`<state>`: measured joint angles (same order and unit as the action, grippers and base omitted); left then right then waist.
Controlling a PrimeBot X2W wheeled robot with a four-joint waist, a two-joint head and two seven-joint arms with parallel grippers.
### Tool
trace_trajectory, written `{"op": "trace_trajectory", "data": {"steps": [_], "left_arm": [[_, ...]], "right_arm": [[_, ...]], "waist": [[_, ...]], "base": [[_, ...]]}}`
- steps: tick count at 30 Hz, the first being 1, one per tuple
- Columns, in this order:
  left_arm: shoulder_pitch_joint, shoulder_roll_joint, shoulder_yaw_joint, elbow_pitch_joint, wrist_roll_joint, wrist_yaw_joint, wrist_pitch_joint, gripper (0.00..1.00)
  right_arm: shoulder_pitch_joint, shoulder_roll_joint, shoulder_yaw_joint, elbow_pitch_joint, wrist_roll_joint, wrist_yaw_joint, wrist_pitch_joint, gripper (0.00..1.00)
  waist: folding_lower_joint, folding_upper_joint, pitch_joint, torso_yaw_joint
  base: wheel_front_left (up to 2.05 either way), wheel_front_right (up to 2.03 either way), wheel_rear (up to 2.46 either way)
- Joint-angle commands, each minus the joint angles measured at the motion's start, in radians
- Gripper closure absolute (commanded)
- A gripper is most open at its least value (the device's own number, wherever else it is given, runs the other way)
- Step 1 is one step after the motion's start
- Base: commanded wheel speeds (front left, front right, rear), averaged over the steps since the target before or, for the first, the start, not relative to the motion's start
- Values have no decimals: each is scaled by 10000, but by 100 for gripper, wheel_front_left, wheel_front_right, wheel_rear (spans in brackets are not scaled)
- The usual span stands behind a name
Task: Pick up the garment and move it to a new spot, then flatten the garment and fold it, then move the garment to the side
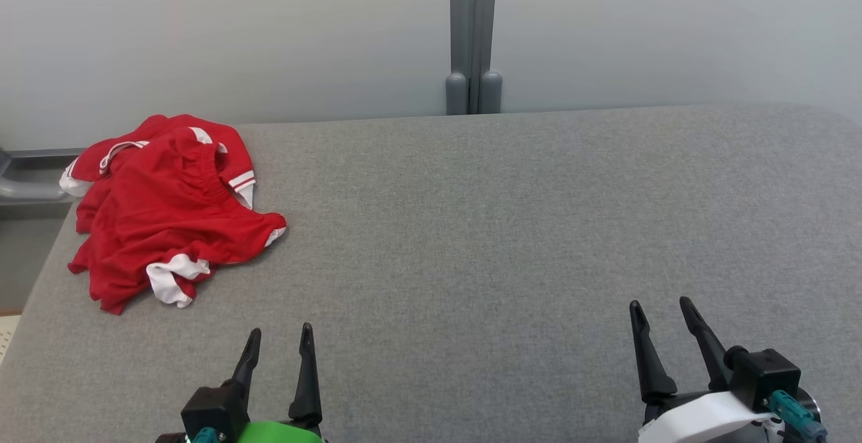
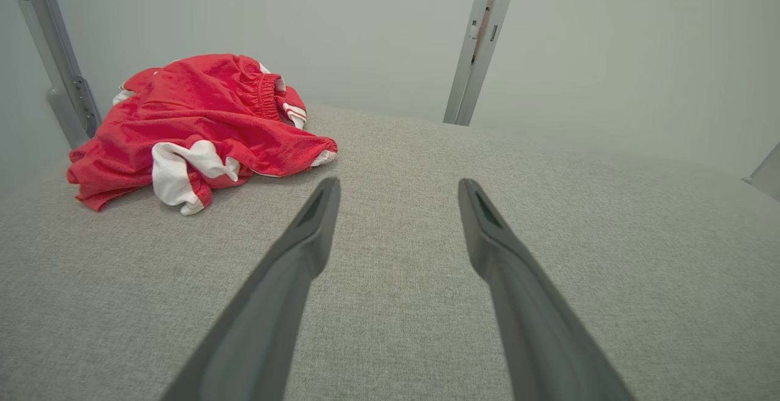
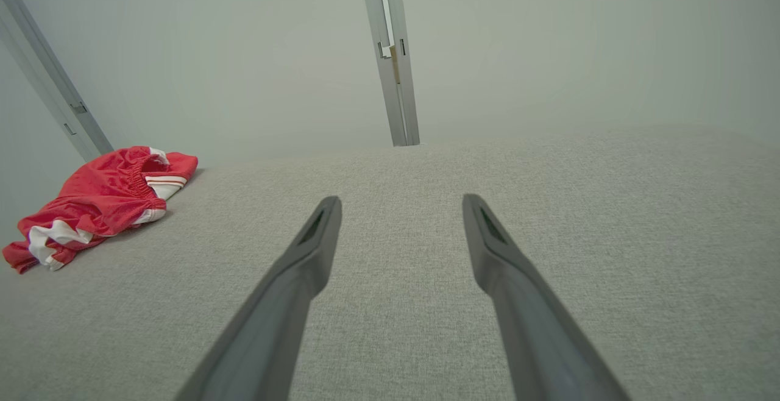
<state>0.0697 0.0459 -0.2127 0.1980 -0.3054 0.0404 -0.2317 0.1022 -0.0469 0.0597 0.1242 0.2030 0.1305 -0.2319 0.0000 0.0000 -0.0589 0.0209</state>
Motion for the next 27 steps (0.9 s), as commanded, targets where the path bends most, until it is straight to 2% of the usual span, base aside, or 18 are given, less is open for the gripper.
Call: {"op": "trace_trajectory", "data": {"steps": [1, 16, 27], "left_arm": [[93, 66, -24, -14, 184, 58, -98, 0], [178, 73, -100, 160, 994, 197, -356, 0], [108, 72, -32, 337, 886, 175, -333, 0]], "right_arm": [[124, -47, 12, -47, -228, 3, -107, 0], [140, -53, -67, 127, -1233, 2, -359, 0], [113, -52, -73, 241, -1129, 2, -340, 0]], "waist": [[0, 0, 1, 3], [0, 0, 7, 52], [0, 0, 40, 74]], "base": [[0, 0, 0], [0, 0, 0], [0, 0, 0]]}}
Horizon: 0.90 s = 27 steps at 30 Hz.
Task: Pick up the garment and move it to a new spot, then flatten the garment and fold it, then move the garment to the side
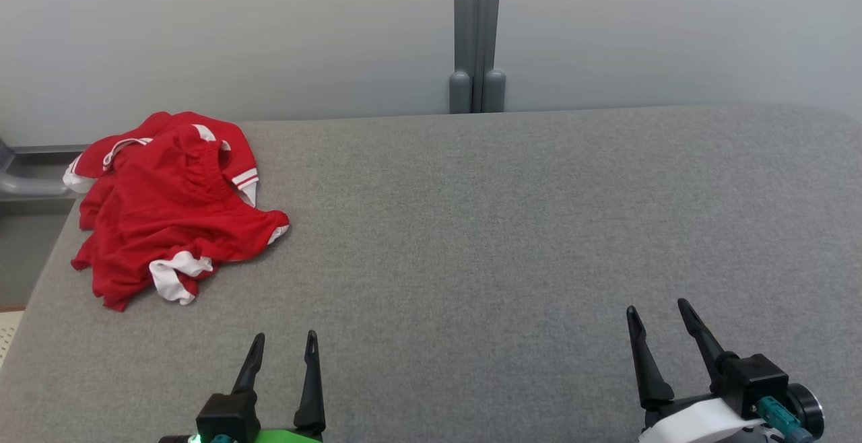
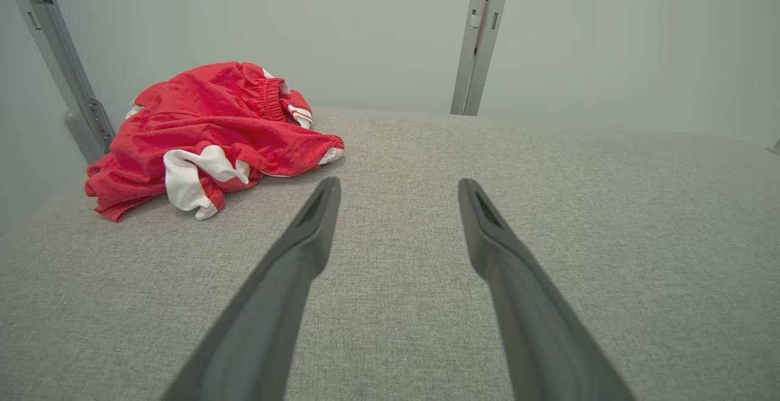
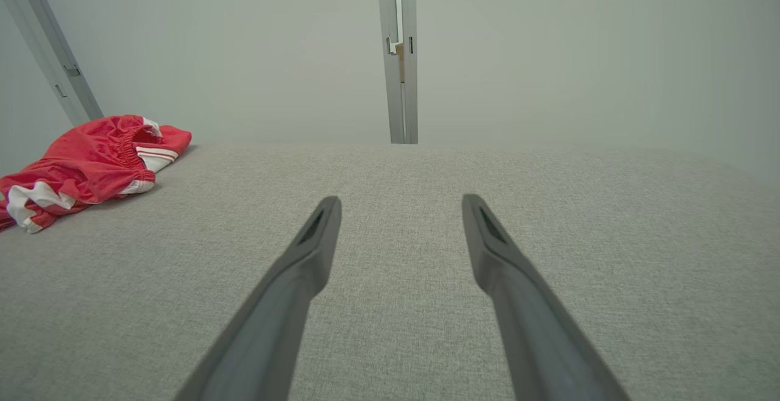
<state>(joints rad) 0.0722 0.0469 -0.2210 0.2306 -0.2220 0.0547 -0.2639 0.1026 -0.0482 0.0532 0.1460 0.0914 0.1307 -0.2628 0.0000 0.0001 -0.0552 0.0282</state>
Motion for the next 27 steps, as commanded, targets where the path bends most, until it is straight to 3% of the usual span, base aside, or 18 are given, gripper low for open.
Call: {"op": "trace_trajectory", "data": {"steps": [1, 17, 21, 27], "left_arm": [[79, 62, 61, 29, 42, 26, -11, 0], [-41, 61, 50, 174, 30, -38, -11, 0], [-170, 64, 46, 218, 44, -50, -11, 0], [-271, 106, 77, 201, 156, -42, -9, 0]], "right_arm": [[107, -38, -7, 26, -16, 1, -32, 0], [168, -38, -118, 12, -50, 1, -32, 0], [204, -37, -78, 21, 67, 1, -32, 0], [217, -32, -60, -59, 151, 1, -32, 0]], "waist": [[0, -1, 5, 2], [0, -1, 2, 138], [0, -1, -55, 520], [0, -1, -132, 1708]], "base": [[0, 0, 0], [0, 0, 0], [0, 0, 0], [0, 0, 0]]}}
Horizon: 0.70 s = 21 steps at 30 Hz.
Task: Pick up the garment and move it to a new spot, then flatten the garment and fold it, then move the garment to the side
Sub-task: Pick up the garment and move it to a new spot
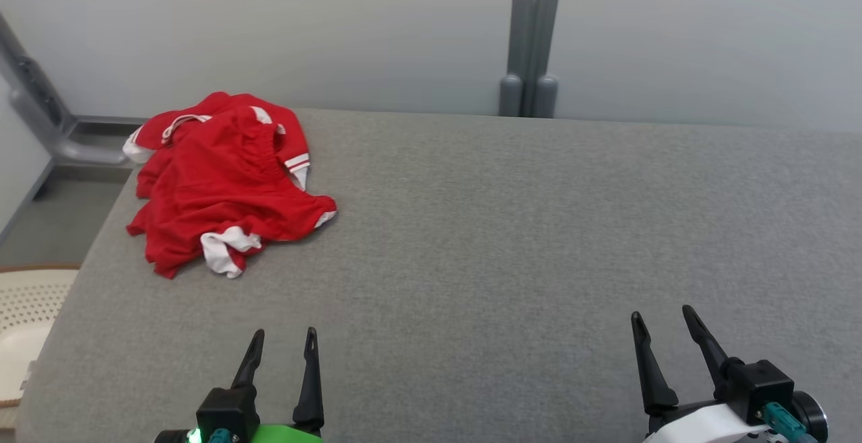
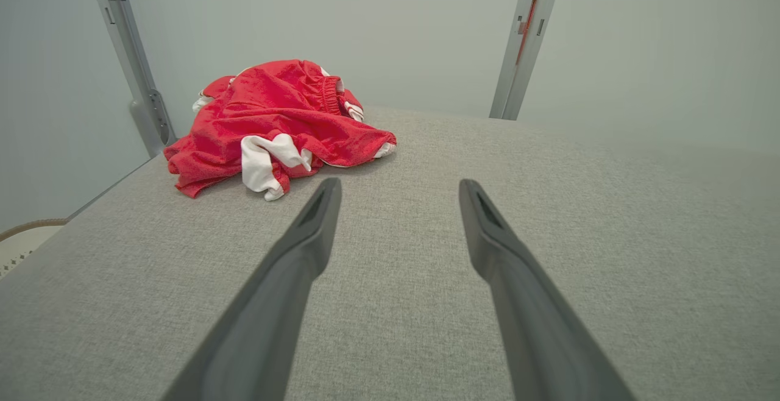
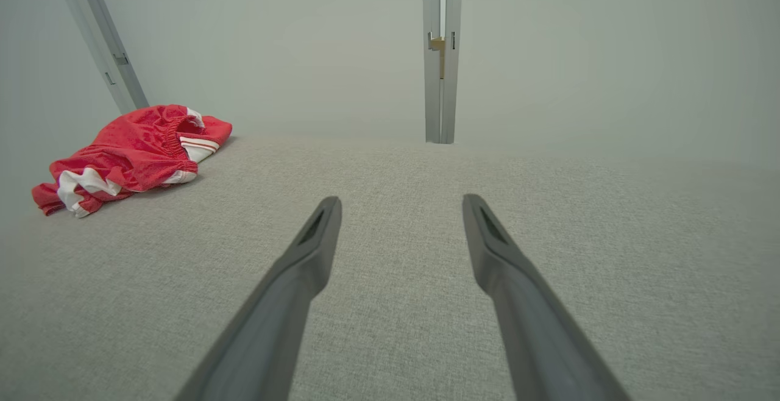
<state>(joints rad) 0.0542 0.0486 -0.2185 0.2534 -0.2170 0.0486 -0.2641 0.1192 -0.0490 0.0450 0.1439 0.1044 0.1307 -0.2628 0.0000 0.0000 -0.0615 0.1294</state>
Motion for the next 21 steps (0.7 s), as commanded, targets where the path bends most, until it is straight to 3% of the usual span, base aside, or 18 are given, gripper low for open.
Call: {"op": "trace_trajectory", "data": {"steps": [1, 12, 21], "left_arm": [[-82, 110, 53, -14, 121, 17, -9, 0], [-90, 273, 326, -161, 71, 130, -7, 0], [132, 262, 685, -588, -20, 316, -7, 0]], "right_arm": [[51, -26, 3, -55, 41, 1, -32, 0], [-241, -28, 238, -140, 191, 1, -32, 0], [-746, -32, 620, 67, 54, 1, -30, 0]], "waist": [[0, 0, -79, 980], [0, 0, 16, 3333], [0, 0, 421, 3625]], "base": [[0, 0, 0], [0, 0, 0], [0, 0, 0]]}}
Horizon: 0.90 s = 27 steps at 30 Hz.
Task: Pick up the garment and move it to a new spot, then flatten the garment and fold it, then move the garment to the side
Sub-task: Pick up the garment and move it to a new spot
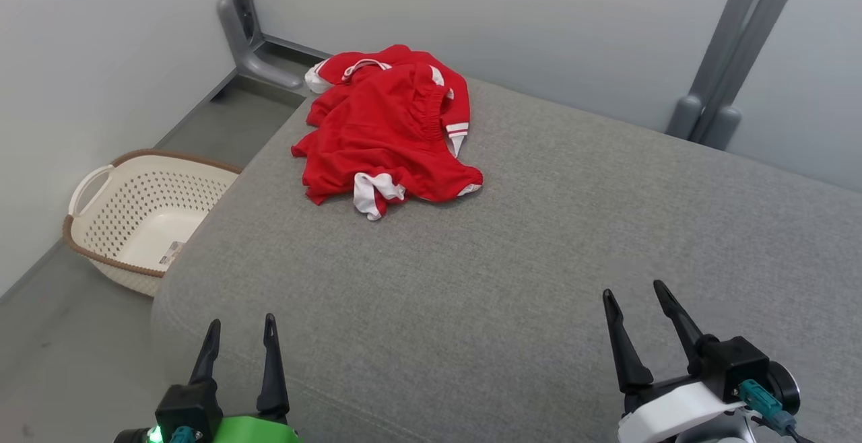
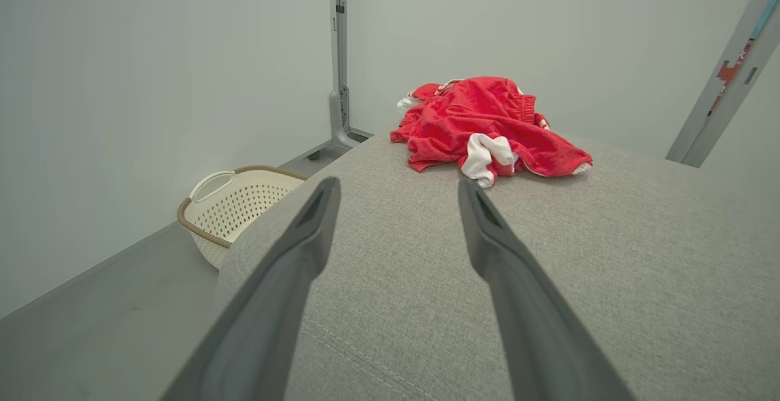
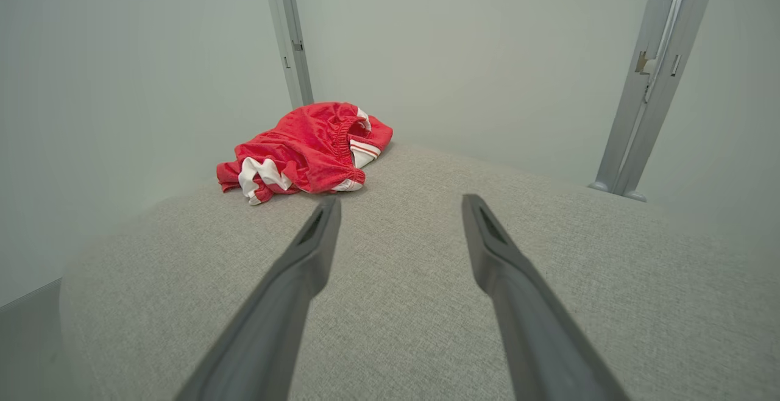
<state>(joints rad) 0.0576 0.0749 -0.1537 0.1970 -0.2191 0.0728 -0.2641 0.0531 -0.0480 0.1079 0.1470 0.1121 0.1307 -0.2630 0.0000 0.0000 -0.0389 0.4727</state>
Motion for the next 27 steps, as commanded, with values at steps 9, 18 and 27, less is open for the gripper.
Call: {"op": "trace_trajectory", "data": {"steps": [9, 18, 27], "left_arm": [[32, 271, -39, 176, 53, -226, 42, 0], [-1330, 1608, 650, -474, 166, -380, 510, 0], [-4479, 2982, 690, -552, 371, -1103, 1618, 0]], "right_arm": [[135, -40, -221, 31, 128, 1, -30, 0], [-18, -42, -377, -111, -200, 1, -30, 0], [-551, -42, -637, -342, -604, 1, -28, 0]], "waist": [[0, 0, 102, 105], [0, 0, 499, -932], [0, 0, 1399, -2299]], "base": [[0, 0, 0], [0, 0, 0], [0, 0, 0]]}}
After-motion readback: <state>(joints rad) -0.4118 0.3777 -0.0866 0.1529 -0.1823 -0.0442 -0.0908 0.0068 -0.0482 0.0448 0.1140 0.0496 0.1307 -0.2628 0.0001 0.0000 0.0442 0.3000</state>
